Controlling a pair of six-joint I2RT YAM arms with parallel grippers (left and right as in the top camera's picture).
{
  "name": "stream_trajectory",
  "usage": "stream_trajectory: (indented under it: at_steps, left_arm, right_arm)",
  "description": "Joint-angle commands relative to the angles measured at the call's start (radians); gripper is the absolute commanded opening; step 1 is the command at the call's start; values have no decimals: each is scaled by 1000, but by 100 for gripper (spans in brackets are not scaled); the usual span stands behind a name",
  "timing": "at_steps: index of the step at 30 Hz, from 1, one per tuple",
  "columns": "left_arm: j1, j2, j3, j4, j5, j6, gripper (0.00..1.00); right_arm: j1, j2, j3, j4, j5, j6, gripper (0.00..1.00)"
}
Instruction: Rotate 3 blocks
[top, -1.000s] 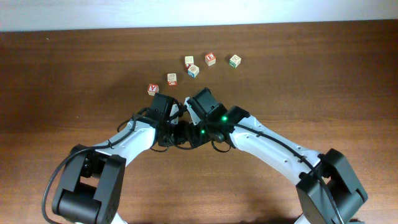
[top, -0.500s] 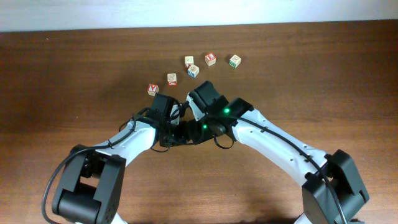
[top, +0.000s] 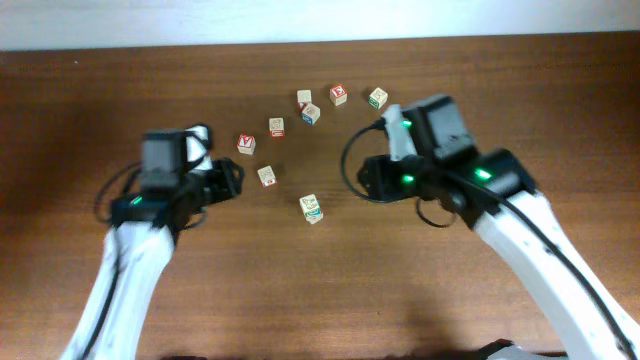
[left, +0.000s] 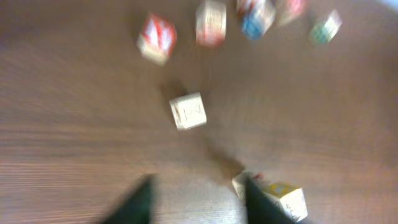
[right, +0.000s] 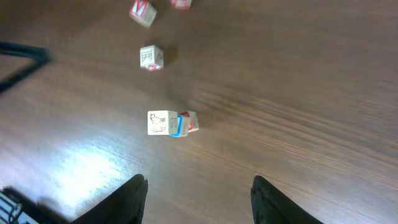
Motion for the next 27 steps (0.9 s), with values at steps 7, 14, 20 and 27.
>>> stream_trajectory:
  at_steps: [7, 14, 20, 27]
  left_arm:
    - [41, -247, 21, -54, -87, 18, 99]
    - [41, -247, 21, -54, -87, 18, 99]
    - [41, -247, 21, -54, -87, 18, 99]
    - [41, -247, 21, -54, -87, 18, 99]
  right_arm:
    - [-67, -425, 19, -150, 61, -10, 99]
    - [-67, -488, 19, -202, 132, -40, 99]
    - [-127, -531, -25, -116, 276, -132, 99]
    - [-347, -911, -469, 232, 114, -370, 99]
